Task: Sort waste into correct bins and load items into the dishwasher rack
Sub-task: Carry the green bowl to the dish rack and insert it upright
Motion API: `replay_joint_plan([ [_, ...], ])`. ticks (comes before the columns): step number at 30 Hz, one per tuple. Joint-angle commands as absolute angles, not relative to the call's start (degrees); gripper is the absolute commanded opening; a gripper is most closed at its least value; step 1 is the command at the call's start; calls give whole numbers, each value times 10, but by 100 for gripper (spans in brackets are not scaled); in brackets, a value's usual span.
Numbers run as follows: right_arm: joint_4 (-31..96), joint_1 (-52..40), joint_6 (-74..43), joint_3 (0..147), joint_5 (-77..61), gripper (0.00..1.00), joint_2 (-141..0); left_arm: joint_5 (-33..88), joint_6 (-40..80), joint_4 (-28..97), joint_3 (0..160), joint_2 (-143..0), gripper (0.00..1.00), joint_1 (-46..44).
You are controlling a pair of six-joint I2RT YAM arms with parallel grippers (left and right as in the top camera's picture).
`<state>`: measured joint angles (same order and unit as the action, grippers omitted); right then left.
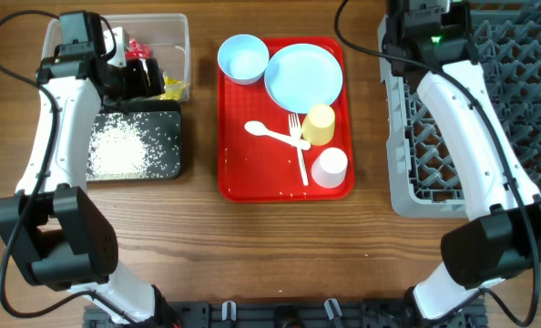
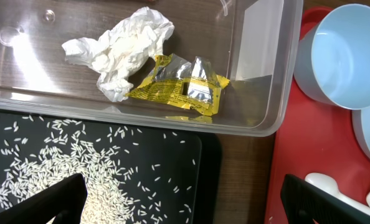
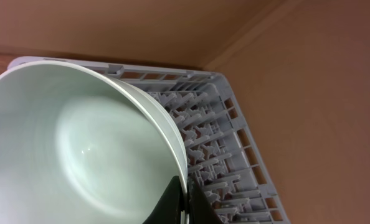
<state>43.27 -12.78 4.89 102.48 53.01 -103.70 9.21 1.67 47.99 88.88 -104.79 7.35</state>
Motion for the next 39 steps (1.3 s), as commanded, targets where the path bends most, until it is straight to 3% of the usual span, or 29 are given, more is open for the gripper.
replay_joint_plan([
  [1,431,-119,54,1023,540,4,-1037,89,20,479,893,-1042,100,75],
  [7,402,-93,62,1023,530,4,-1037,89,20,479,893,-1042,100,75],
  [11,353,-73,106,1023,451,4,-1037,89,20,479,893,-1041,100,75],
  [26,140,-17,361,1023,425,4,-1156,89,20,479,893,-1042,100,75],
  [39,137,-17,363,1023,448,4,-1243,89,20,479,893,-1042,100,75],
])
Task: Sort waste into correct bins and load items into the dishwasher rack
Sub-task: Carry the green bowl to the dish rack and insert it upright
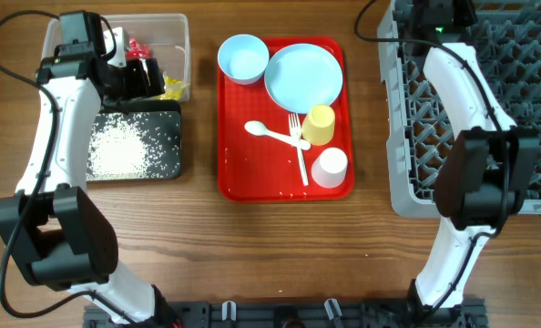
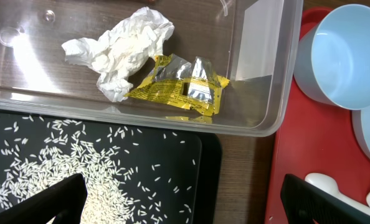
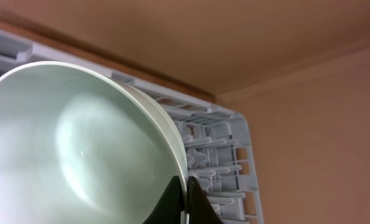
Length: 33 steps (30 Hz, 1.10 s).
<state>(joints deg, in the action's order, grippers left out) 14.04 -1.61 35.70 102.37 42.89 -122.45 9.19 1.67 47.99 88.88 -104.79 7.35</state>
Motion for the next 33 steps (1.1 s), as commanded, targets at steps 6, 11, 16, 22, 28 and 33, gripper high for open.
replay_joint_plan([
  [6,80,-13,408,1023,507,4,-1249,89,20,479,893,-1042,100,75],
  [11,85,-15,404,1023,509,4,-1251,89,20,479,893,-1042,100,75],
  [16,117,-21,388,1022,506,4,-1257,89,20,479,893,-1042,100,75],
  [22,146,-34,370,1022,506,4,-1258,89,20,479,893,-1042,100,75],
  [28,186,-55,333,1022,485,4,-1258,89,20,479,893,-1042,100,75],
  [33,223,-60,305,1022,482,45,-1258,89,20,479,893,-1042,100,75],
])
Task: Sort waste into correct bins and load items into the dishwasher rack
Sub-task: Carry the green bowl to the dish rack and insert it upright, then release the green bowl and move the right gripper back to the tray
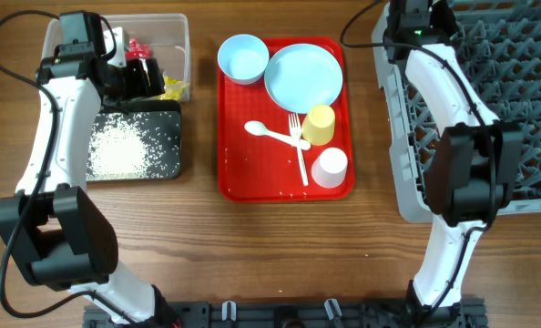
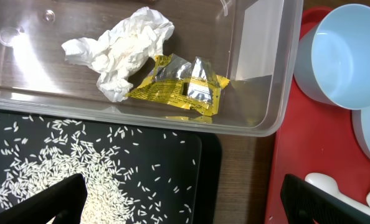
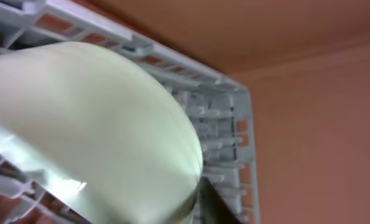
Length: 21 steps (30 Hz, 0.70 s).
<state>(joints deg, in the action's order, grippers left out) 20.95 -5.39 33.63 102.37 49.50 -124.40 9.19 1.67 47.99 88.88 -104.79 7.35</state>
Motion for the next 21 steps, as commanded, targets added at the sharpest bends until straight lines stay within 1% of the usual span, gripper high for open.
replay_joint_plan([
  [1,229,-60,300,1022,482,49,-1258,89,20,479,893,-1042,100,75],
  [3,238,-60,298,1022,482,62,-1258,89,20,479,893,-1041,100,75],
  [4,242,-61,296,1022,482,66,-1258,89,20,479,893,-1042,100,75],
  [10,250,-86,300,1023,513,68,-1257,89,20,479,893,-1042,100,75],
  [14,265,-115,297,1023,509,69,-1253,89,20,479,893,-1042,100,75],
  [18,306,-155,250,1023,501,71,-1251,89,20,479,893,-1042,100,75],
  [21,308,-161,225,1024,499,74,-1243,89,20,479,893,-1042,100,75],
])
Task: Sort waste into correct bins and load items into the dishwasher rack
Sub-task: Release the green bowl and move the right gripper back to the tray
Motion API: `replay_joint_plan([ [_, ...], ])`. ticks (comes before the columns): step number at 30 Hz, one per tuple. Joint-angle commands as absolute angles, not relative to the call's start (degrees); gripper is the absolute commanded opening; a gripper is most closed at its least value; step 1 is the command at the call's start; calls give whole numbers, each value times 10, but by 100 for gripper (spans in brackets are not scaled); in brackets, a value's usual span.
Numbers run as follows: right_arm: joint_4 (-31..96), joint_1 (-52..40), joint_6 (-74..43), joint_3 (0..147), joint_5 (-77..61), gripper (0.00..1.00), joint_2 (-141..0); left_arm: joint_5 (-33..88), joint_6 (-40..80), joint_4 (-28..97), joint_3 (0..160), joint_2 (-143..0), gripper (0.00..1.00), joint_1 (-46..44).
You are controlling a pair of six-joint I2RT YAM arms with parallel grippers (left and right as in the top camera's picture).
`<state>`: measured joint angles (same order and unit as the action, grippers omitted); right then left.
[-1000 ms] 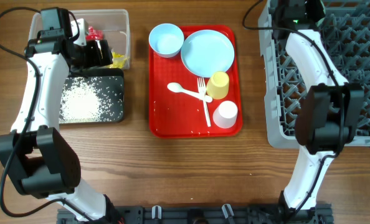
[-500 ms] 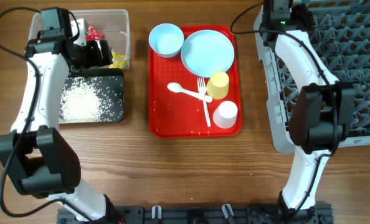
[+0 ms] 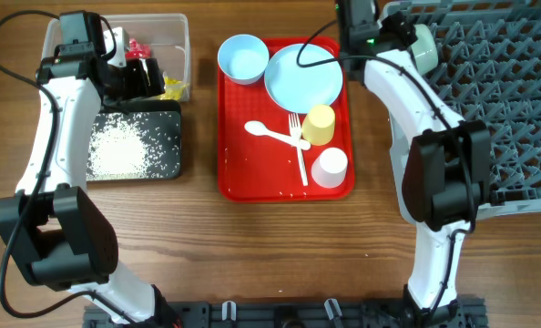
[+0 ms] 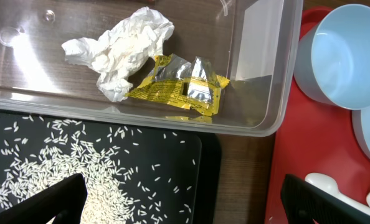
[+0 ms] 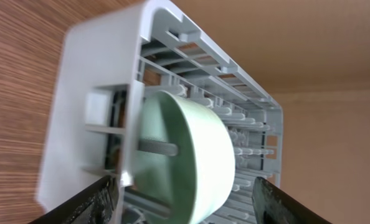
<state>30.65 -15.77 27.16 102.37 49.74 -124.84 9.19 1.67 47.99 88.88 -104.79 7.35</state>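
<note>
A pale green bowl (image 3: 423, 46) (image 5: 185, 158) lies on its side in the far left corner of the grey dishwasher rack (image 3: 489, 109). My right gripper (image 3: 389, 41) (image 5: 191, 208) is open just left of it, with the bowl free between the spread fingers (image 5: 88, 202). On the red tray (image 3: 239, 173) lie a blue bowl (image 3: 243, 57), blue plate (image 3: 304, 76), yellow cup (image 3: 319, 124), white cup (image 3: 329, 168), spoon (image 3: 269, 133) and fork (image 3: 301, 150). My left gripper (image 3: 148, 77) (image 4: 185, 199) hangs open over the clear bin (image 4: 260, 93).
The clear bin holds a crumpled white tissue (image 4: 119, 50), a yellow wrapper (image 4: 179, 87) and something red (image 3: 138, 46). A black tray (image 3: 134, 146) scattered with rice lies in front of it. The rack (image 5: 91, 106) sits slightly askew on the wooden table.
My right gripper was shut on the green bowl at the rack's corner. Now it is open and drawn back left, and the bowl rests in the rack. The left arm is unchanged.
My right gripper held the green bowl above the rack's far left part, then further back by its far edge, then low at the corner. Now the bowl sits in the rack, let go. The rack has shifted a little. The left gripper stayed open over the bin.
</note>
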Motion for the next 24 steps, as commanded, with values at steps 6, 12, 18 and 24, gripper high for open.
replay_joint_plan([
  [6,385,-163,147,1080,356,87,-1173,89,20,479,893,-1042,100,75],
  [12,455,-163,-7,1148,-24,88,-1112,89,20,479,893,-1042,100,75],
  [18,421,-204,-82,1148,-121,86,-1167,89,20,479,893,-1042,100,75],
  [24,363,-283,-123,1148,-8,84,-1253,89,20,479,893,-1042,100,75],
])
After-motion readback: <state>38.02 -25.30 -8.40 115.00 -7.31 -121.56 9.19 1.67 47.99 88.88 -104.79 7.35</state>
